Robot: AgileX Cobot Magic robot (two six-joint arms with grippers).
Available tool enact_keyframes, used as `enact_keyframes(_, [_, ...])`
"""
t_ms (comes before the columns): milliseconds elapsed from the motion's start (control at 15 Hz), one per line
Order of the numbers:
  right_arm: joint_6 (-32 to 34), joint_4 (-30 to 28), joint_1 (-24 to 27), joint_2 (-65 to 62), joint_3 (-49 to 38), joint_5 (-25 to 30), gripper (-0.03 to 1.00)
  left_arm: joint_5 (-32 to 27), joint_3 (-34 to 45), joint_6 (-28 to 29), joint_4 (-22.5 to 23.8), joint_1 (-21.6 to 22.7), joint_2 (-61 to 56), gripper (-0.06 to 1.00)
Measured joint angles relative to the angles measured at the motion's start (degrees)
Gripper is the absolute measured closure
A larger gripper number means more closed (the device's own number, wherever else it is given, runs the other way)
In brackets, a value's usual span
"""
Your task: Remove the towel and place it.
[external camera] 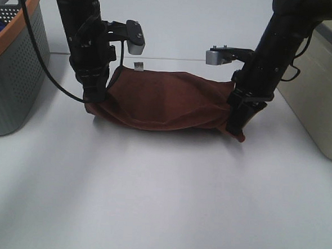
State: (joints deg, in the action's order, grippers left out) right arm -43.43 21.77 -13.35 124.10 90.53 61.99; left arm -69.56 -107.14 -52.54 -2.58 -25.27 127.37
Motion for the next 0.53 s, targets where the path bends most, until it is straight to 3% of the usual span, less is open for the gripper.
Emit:
enact_keyframes(400, [-0.8, 0.0, 0.0, 0.0, -3.5, 0.0, 0.97, -0.1, 3.1, -2.3, 0.1, 0.0, -0.1, 0.94])
enact_keyframes(467, [-0.7, 0.3, 0.0, 0.0, -3.5, 0.0, 0.92, -0.1, 4.1, -2.3, 0.2, 0.0, -0.1, 0.94])
enact_keyframes(533, [-0.3, 0.7, 0.0, 0.0, -3.5, 0.0, 0.81, -0.1, 4.6, -2.3, 0.2, 0.0, -0.1, 0.94])
